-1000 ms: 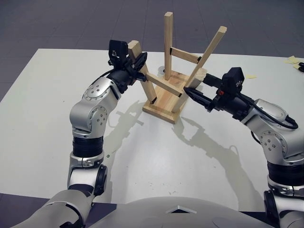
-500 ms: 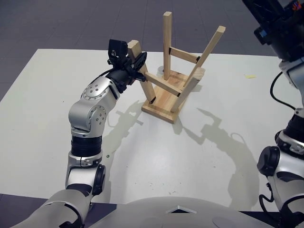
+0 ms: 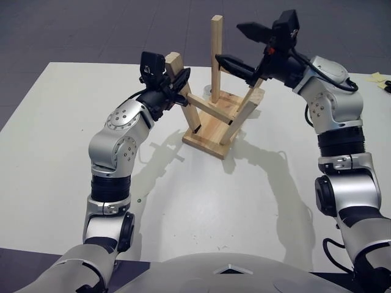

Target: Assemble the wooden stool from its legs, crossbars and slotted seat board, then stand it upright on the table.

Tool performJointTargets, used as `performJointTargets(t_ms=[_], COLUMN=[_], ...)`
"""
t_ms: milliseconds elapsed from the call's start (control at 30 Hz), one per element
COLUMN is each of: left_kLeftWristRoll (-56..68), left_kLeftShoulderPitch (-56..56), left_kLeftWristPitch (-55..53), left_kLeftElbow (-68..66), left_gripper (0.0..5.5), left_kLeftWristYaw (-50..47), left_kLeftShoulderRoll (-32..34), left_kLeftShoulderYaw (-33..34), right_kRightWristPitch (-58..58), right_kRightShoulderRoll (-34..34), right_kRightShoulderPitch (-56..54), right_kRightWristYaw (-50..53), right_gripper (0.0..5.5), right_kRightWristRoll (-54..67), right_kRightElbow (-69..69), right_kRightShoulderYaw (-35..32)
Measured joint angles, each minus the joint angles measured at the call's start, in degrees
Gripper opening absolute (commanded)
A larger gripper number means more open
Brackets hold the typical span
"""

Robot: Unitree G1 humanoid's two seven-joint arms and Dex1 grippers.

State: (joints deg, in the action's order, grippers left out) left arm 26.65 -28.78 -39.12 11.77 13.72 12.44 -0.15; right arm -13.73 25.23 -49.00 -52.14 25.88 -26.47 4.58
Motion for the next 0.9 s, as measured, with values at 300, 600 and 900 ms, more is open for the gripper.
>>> performJointTargets(t_ms=[300, 600, 900], left_kLeftWristRoll=[0.7, 0.7, 0.5], left_kLeftShoulderPitch=[1.3, 1.8, 1.9], left_kLeftWristPitch=[-0.4, -0.5, -0.5], left_kLeftElbow=[1.9, 2.9, 2.9], left_gripper=[1.02, 1.02, 1.02], left_kLeftWristYaw=[2.6, 3.4, 4.0], left_kLeftShoulderRoll=[0.0, 0.0, 0.0], left_kLeftShoulderYaw=[-0.7, -1.4, -1.9], right_kRightWristPitch=[-2.8, -6.8, -0.5], right_kRightShoulderRoll=[-2.3, -4.6, -4.7], right_kRightShoulderPitch=[0.8, 2.8, 7.2], right_kRightWristYaw=[-5.2, -4.5, -5.5], right_gripper=[5.4, 5.4, 5.4], right_kRightWristRoll=[-1.4, -1.5, -6.9], right_kRightElbow=[-2.6, 1.6, 1.0], right_kRightShoulderYaw=[-0.6, -1.1, 4.7])
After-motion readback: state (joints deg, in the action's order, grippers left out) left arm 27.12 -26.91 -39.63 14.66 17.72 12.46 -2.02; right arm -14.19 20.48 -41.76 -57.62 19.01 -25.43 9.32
